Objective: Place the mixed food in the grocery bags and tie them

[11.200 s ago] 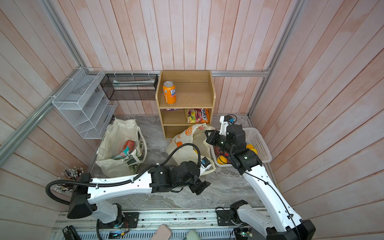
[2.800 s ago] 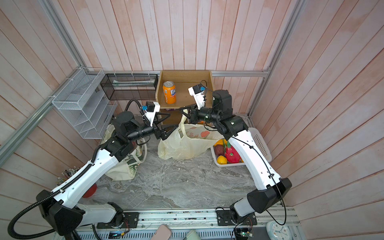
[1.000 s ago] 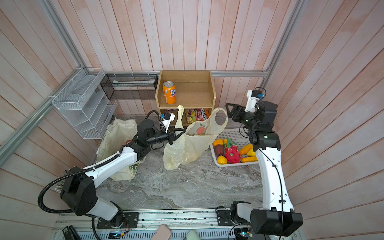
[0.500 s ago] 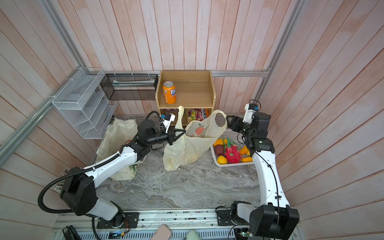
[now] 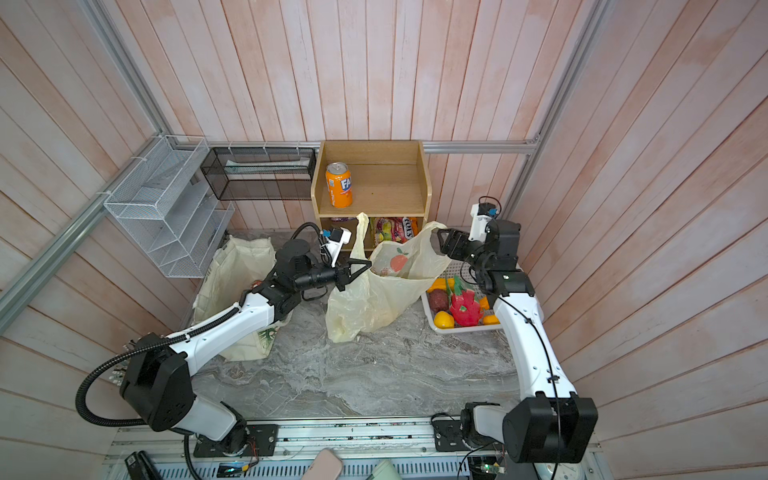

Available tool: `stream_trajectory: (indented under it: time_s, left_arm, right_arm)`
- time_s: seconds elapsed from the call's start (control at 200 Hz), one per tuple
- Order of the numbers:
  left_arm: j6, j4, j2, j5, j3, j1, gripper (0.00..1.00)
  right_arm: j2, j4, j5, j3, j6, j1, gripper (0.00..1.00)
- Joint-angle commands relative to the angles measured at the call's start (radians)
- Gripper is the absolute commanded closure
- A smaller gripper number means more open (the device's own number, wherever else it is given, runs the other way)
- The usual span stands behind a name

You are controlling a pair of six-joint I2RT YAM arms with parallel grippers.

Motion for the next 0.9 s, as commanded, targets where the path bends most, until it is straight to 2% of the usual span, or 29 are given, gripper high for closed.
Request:
stream_trajectory:
  time_s: [0.0,0.11,0.205,0.35,0.45,0.55,0.665,0.895]
  left_arm:
    - [0.019,0.003,-0.039,0.005,0.004,0.006,1.00]
    - [0.009,0.005,-0.047,-0.009,0.002,0.018,1.00]
    - [-0.014,0.016,-0.048,-0.041,0.008,0.034,1.00]
    - [-0.030,-0.019,-0.031,-0.092,0.047,0.048,1.00]
    - [-0.114,0.043,-0.037,-0.135,0.005,0.052,1.00]
    - [-0.205,0.076,-0.012,-0.097,0.001,0.050,1.00]
    - [-0.209,0.024,0.006,-0.093,0.038,0.043,1.00]
    - [-0.177,0.009,0.027,-0.094,0.075,0.051,1.00]
  right_arm:
    - [0.053,0.005,0.038,0.088,-0.017,0.002,0.39]
    - [0.062,-0.029,0.008,0.142,-0.021,0.003,0.79]
    - [0.024,-0.053,0.001,0.144,-0.008,0.022,0.99]
    - [-0.053,-0.084,0.025,0.110,0.045,0.104,1.00]
    - [-0.091,-0.088,0.065,0.083,0.089,0.183,1.00]
    - [-0.109,-0.095,0.086,0.072,0.127,0.239,1.00]
    - [-0.107,-0.143,0.118,0.107,0.143,0.302,1.00]
    - [-0.166,-0.169,0.299,0.128,0.210,0.441,1.00]
